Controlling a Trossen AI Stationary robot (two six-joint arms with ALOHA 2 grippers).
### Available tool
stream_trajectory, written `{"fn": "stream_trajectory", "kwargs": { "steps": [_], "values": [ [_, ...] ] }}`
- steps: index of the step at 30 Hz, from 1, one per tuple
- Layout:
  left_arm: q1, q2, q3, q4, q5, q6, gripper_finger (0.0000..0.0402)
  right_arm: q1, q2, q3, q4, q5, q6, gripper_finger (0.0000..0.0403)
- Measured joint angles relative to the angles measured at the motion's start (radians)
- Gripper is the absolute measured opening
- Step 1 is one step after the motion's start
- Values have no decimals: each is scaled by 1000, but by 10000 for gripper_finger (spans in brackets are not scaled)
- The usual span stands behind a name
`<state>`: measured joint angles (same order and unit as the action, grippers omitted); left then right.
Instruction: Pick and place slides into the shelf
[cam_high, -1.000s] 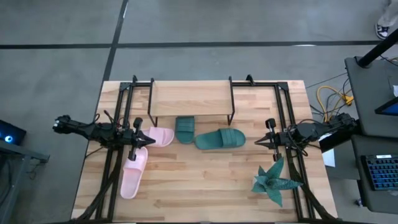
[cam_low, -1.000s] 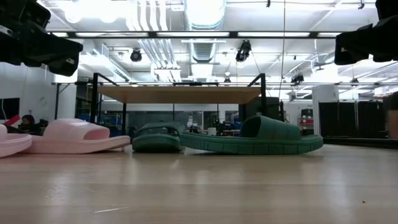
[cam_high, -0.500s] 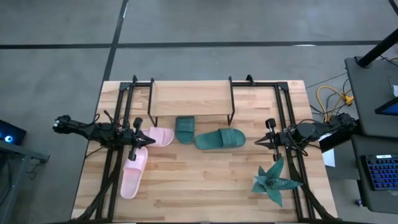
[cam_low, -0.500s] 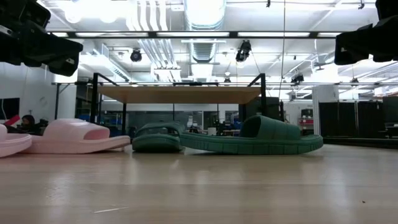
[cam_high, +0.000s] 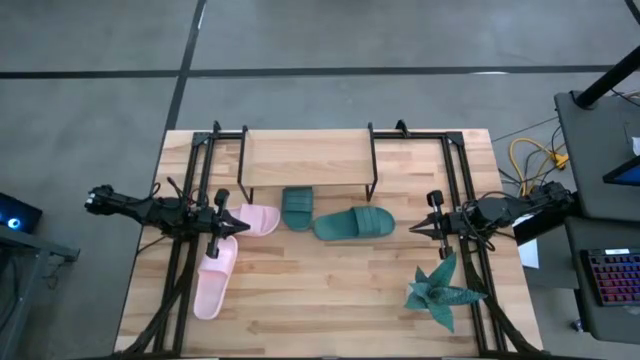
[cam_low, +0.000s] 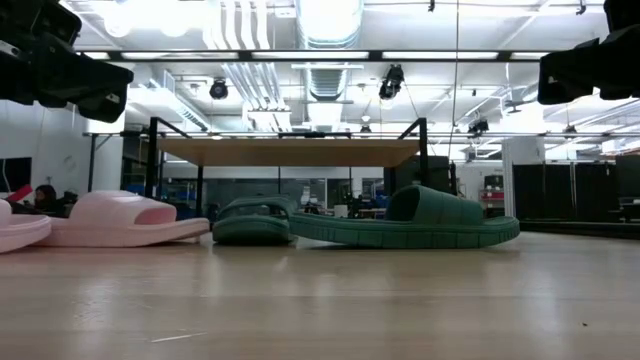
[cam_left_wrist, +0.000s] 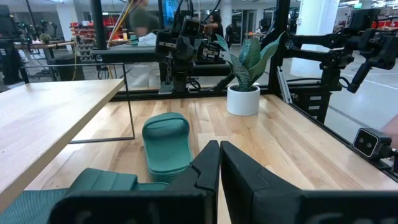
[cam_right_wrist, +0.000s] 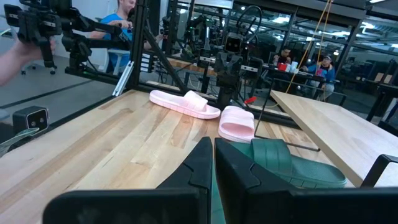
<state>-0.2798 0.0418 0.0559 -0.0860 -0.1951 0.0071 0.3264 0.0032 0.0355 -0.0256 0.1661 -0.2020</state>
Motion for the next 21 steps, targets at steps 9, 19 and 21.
{"fn": "stream_trajectory", "kwargs": {
  "steps": [9, 19, 21],
  "values": [
    [0, 0, 0, 0, 0, 0, 0, 0, 0, 0, 0, 0, 0, 9],
    [0, 0, -2, 22, 0, 0, 0, 0, 0, 0, 0, 0, 0, 9],
    [0, 0, -2, 23, 0, 0, 0, 0, 0, 0, 0, 0, 0, 9]
  ]
}}
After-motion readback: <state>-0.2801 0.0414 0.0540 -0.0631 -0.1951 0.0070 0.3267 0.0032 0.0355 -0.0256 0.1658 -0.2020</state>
